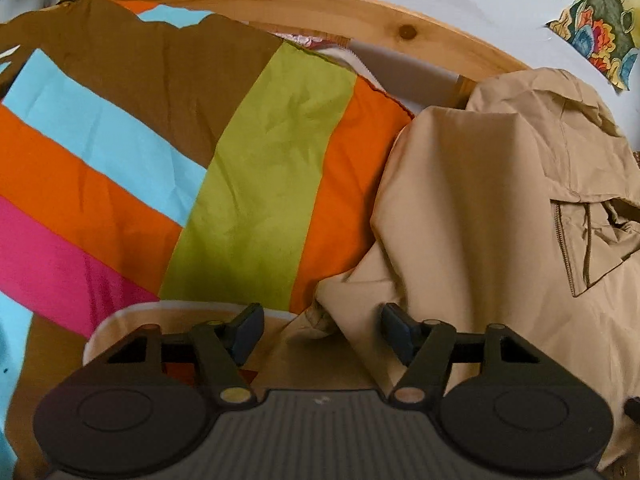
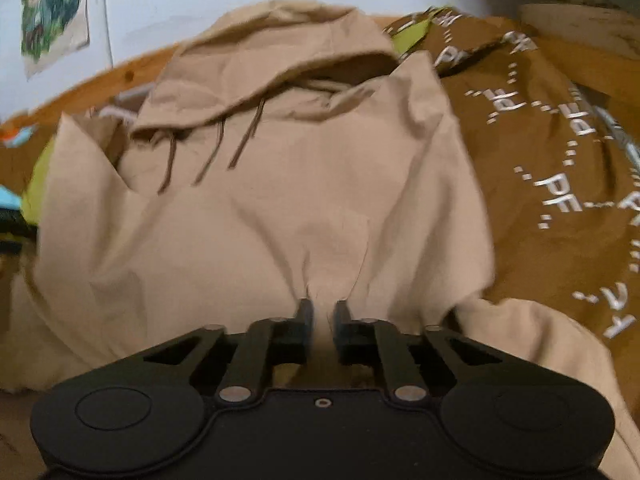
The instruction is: Fold large clothes
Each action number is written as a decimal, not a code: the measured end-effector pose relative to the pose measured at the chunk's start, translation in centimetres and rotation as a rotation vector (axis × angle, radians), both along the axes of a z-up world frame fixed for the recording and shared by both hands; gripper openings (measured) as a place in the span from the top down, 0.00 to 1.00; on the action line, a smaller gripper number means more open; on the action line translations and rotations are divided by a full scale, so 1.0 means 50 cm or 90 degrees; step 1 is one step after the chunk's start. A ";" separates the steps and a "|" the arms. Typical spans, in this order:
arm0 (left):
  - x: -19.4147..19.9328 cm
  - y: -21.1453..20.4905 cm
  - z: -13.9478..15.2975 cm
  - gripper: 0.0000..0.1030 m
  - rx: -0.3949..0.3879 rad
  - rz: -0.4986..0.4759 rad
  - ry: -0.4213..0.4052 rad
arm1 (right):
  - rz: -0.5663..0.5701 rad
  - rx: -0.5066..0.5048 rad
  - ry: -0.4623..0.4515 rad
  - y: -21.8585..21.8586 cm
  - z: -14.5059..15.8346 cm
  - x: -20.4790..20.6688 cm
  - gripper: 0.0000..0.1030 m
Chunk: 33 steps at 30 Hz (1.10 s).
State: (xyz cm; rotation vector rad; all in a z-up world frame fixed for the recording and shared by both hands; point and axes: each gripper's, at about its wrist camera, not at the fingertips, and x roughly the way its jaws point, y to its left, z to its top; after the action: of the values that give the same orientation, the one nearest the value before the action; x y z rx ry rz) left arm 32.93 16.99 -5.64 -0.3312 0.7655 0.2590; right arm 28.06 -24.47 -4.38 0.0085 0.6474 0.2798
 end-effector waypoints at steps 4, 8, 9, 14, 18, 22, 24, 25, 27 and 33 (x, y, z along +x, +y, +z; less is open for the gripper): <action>-0.011 -0.014 0.000 0.33 0.004 -0.002 -0.004 | -0.059 0.036 -0.040 -0.055 0.073 -0.106 0.94; -0.012 -0.029 -0.004 0.31 0.017 -0.014 0.005 | -0.075 -0.012 0.018 -0.062 0.035 -0.150 0.90; -0.014 -0.034 -0.001 0.31 0.027 -0.011 0.006 | -0.080 -0.021 0.035 -0.059 0.021 -0.153 0.84; -0.049 -0.041 0.035 0.22 0.036 -0.013 -0.056 | -0.057 -0.096 -0.113 -0.032 0.043 -0.202 0.56; -0.046 -0.056 0.028 0.20 0.068 -0.016 -0.048 | 0.016 -0.102 -0.156 -0.012 0.020 -0.194 0.50; -0.016 -0.063 -0.017 0.19 0.087 0.014 0.036 | 0.012 -0.093 -0.023 -0.016 -0.039 -0.141 0.49; -0.022 -0.059 -0.021 0.18 0.075 0.022 0.021 | -0.028 -0.017 0.015 -0.048 -0.032 -0.127 0.50; -0.026 -0.057 -0.019 0.18 0.070 0.029 0.019 | -0.043 0.001 0.014 -0.057 -0.023 -0.130 0.51; -0.042 -0.056 -0.007 0.18 0.060 0.046 0.015 | -0.045 0.030 -0.016 -0.067 -0.007 -0.144 0.49; -0.122 -0.110 0.034 0.15 0.074 -0.013 -0.047 | -0.084 0.122 -0.044 -0.103 0.009 -0.110 0.52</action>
State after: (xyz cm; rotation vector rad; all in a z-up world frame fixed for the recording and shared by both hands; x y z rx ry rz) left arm 26.82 11.52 -3.95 -0.2218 0.6776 0.2687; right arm 22.57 -29.64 -3.94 0.2233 0.5474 0.2130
